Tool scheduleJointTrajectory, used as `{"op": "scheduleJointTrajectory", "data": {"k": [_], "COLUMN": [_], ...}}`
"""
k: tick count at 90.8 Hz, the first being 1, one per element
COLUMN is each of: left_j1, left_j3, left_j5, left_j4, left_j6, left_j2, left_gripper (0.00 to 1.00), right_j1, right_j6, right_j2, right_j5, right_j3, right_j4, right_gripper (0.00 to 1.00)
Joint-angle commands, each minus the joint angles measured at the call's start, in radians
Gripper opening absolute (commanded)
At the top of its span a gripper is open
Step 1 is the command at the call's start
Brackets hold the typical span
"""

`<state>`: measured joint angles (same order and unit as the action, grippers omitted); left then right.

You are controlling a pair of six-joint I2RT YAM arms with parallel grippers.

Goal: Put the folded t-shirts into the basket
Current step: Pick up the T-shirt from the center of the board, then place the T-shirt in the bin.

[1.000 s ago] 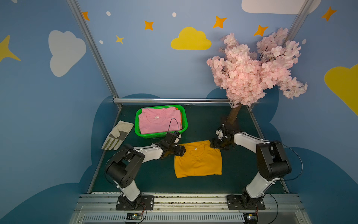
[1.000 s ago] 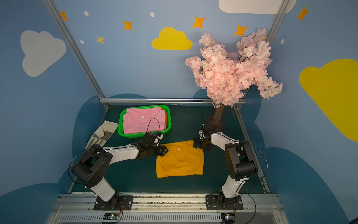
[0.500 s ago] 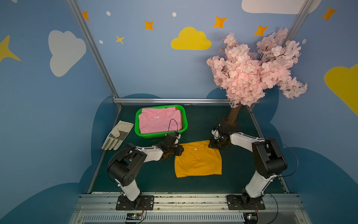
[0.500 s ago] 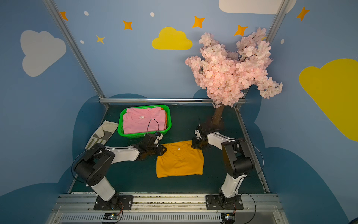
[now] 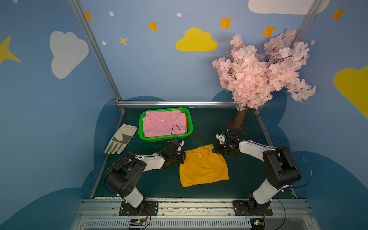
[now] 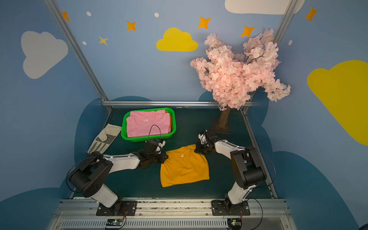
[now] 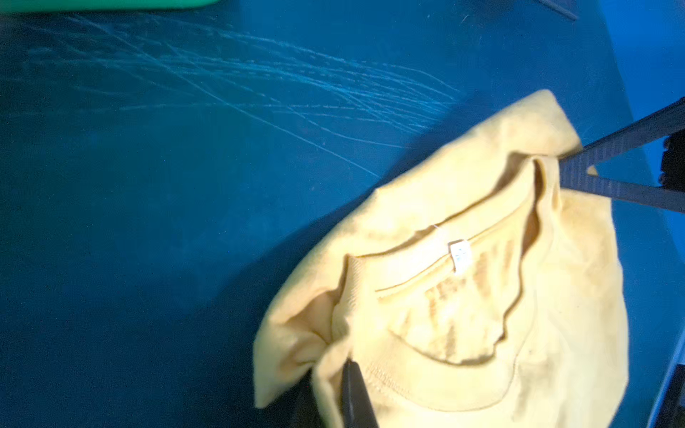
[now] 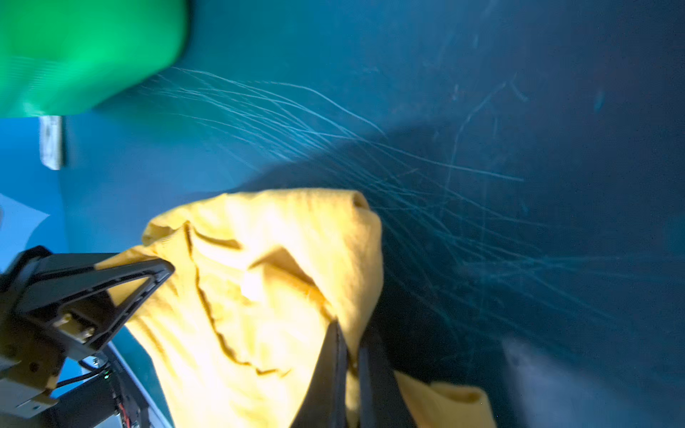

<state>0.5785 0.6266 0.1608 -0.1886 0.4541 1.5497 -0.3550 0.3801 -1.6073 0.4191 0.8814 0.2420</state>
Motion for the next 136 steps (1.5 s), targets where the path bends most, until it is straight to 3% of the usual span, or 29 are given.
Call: {"op": "scheduleJointTrajectory", "data": {"k": [1, 40, 65, 98, 136], "left_j1": [-0.019, -0.101, -0.198, -0.431, -0.642], "left_j3": [-0.001, 0.072, 0.272, 0.637, 0.968], "left_j5": [0.014, 0.002, -0.025, 0.042, 0.115], "left_j4": [0.042, 0.245, 0.44, 0.584, 0.688], "left_j6": [0.002, -0.047, -0.122, -0.19, -0.236], "left_j2": [-0.094, -0.435, -0.487, -0.345, -0.038], "left_gripper": [0.02, 0.02, 0.02, 0.02, 0.02], "right_j1": [0.0, -0.112, -0.187, -0.274, -0.318], "right_j6": [0.011, 0.049, 0.067, 0.078, 0.1], "right_j2": [0.096, 0.282, 0.263, 0.047, -0.393], "right_j5": [0.011, -0.099, -0.158, -0.278, -0.312], "right_j3": [-0.011, 0.128, 0.314, 0.681, 1.186], "right_j4": [-0.049, 0.03, 0.044, -0.017, -0.009], "right_gripper": [0.0, 0.0, 0.0, 0.0, 0.0]}}
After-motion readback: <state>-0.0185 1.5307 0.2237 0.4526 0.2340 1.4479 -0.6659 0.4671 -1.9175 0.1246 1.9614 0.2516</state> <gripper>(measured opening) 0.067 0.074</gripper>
